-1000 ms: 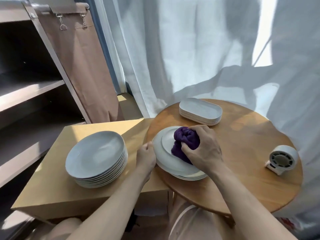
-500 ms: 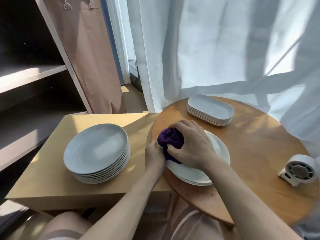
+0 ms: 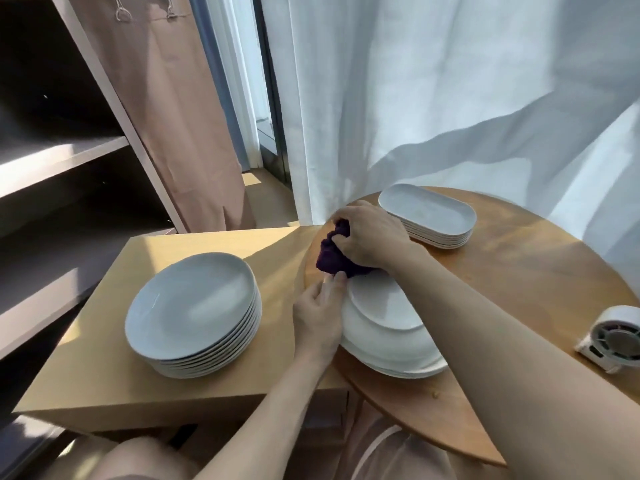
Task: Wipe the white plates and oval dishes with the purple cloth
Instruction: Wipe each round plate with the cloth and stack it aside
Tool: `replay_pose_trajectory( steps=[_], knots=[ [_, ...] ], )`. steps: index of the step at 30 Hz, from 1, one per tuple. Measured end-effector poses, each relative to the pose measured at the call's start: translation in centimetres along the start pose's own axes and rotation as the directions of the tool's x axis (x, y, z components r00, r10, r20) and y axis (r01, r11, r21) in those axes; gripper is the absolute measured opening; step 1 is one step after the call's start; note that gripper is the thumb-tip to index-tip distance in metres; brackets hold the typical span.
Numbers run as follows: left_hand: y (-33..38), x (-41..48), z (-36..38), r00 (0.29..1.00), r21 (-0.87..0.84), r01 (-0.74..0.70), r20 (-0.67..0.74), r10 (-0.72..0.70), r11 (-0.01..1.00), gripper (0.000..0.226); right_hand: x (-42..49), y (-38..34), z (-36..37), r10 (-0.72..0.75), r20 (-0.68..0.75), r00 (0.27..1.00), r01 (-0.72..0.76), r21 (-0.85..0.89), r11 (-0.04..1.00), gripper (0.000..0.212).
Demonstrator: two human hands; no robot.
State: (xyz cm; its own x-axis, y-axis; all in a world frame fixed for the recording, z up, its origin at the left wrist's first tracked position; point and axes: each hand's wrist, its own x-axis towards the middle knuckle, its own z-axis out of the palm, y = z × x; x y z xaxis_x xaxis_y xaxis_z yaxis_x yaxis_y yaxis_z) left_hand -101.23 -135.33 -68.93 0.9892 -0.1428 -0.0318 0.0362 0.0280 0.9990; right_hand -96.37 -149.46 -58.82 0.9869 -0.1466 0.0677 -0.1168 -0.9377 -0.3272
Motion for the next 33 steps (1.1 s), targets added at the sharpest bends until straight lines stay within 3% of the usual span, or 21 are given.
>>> replay_pose_trajectory(
  steps=[6,11,17,21,24,27,33],
  knots=[
    [-0.7,-0.1,0.3,0.995,0.125,-0.035,-0.084,0.046,0.991,0.06,-1.1,8.3,-0.1,0.262,-0.057,0.963,-0.253,0.13,0.959,0.032],
    [-0.8,-0.2,0.5,0.99,0.18,-0.034,-0.128,0.058,0.983,0.066,-6.9,12.0,0.1,0.292,-0.156,0.944,-0.246,0.26,0.934,0.03],
    [-1.2,0.3,0.3,0.99,0.163,0.006,-0.142,0.017,0.987,0.071,-15.1,10.0,0.2,0.248,-0.226,0.942,-0.183,0.275,0.944,0.043],
    [-0.5,0.6,0.2,0.994,0.203,-0.012,-0.1,0.033,0.979,0.062,-19.2,7.5,-0.2,0.091,-0.119,0.989,-0.065,0.205,0.977,0.077],
    [-0.2,1.1,-0.2,1.0,0.202,0.006,-0.025,-0.001,0.979,0.075,-20.4,6.2,0.1,-0.03,-0.026,0.999,0.033,0.114,0.993,0.094],
    [0.4,1.2,-0.8,0.996,0.168,0.056,0.057,-0.067,0.984,0.062,-19.8,5.4,0.6,-0.074,-0.036,0.997,0.074,-0.003,0.997,0.099],
    [1.2,0.6,-1.2,0.972,-0.015,0.144,0.191,-0.138,0.99,0.072,-17.5,2.6,1.5,-0.157,-0.151,0.976,0.147,-0.072,0.987,0.091]
  ],
)
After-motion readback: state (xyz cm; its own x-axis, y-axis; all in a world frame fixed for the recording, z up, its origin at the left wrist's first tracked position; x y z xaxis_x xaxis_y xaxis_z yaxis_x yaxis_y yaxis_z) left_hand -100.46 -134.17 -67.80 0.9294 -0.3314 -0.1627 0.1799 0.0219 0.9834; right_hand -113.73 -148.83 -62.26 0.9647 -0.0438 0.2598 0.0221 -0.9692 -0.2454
